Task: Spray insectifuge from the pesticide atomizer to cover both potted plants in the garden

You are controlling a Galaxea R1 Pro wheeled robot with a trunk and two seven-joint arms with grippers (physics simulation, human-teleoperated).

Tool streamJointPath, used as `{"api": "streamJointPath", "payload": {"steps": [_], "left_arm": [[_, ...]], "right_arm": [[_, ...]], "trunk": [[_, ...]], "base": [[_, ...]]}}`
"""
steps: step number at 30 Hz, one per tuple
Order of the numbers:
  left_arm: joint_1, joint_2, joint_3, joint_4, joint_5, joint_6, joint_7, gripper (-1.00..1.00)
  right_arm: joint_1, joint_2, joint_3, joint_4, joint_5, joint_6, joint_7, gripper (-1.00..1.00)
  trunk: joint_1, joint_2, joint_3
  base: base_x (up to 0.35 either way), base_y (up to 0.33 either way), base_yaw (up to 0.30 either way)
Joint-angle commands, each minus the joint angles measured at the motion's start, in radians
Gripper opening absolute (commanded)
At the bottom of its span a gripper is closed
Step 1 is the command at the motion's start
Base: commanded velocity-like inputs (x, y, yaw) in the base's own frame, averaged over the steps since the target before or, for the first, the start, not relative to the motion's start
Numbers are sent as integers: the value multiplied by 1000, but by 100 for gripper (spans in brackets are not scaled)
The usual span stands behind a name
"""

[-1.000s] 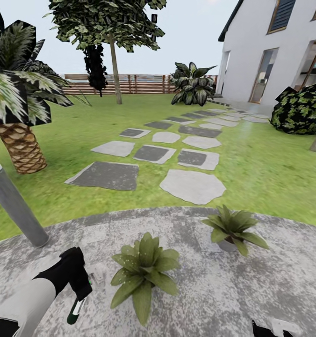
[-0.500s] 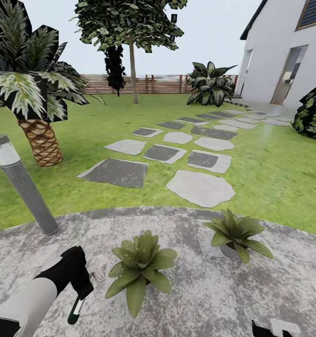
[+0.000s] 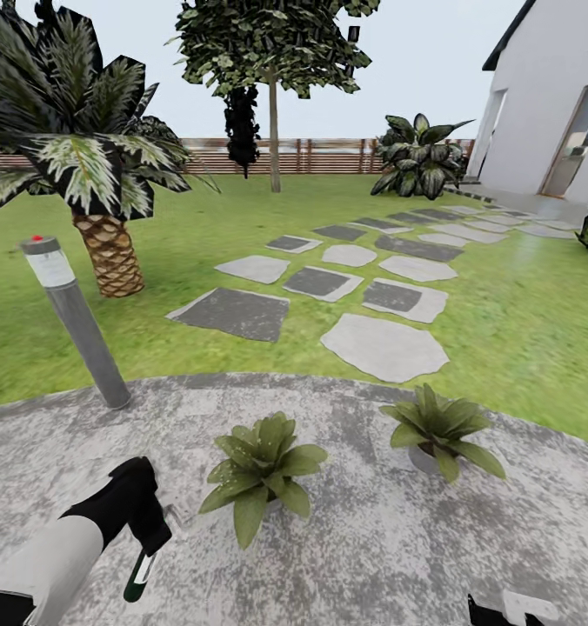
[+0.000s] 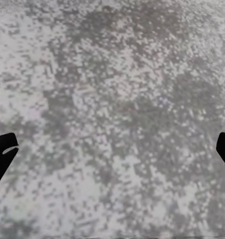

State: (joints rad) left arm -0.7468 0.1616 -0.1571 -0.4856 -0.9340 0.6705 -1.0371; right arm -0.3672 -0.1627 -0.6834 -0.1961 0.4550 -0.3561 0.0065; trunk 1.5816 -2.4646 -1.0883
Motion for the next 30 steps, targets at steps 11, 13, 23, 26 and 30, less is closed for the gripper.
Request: {"api": "streamJointPath", "payload": {"steps": [11,13,23,26,30], "left_arm": [[29,-3,44,65,28,-3,131,-100],[30,-7,48,61,46,-2,133,-100],[30,-9,49,25,107,4,134,-100],[30,-8,47,25,108,4,134,-100],[41,5,44,46,108,-1,156,-100]], "right_arm": [[0,-2,-8,1,10,-4,2,100],[0,-3,-8,1,11,-4,2,100],[0,-3,-8,1,10,-4,3,100],[0,-2,-8,1,10,-4,2,100],[0,-1,-8,1,10,-4,1,100]], "trunk": [[-1,0,-1],[-1,0,-1],[-1,0,-1],[-1,0,-1],[-1,0,-1]], "base": [[-78,-3,155],[-1,0,5],[238,0,1],[146,0,7],[20,0,168]]}}
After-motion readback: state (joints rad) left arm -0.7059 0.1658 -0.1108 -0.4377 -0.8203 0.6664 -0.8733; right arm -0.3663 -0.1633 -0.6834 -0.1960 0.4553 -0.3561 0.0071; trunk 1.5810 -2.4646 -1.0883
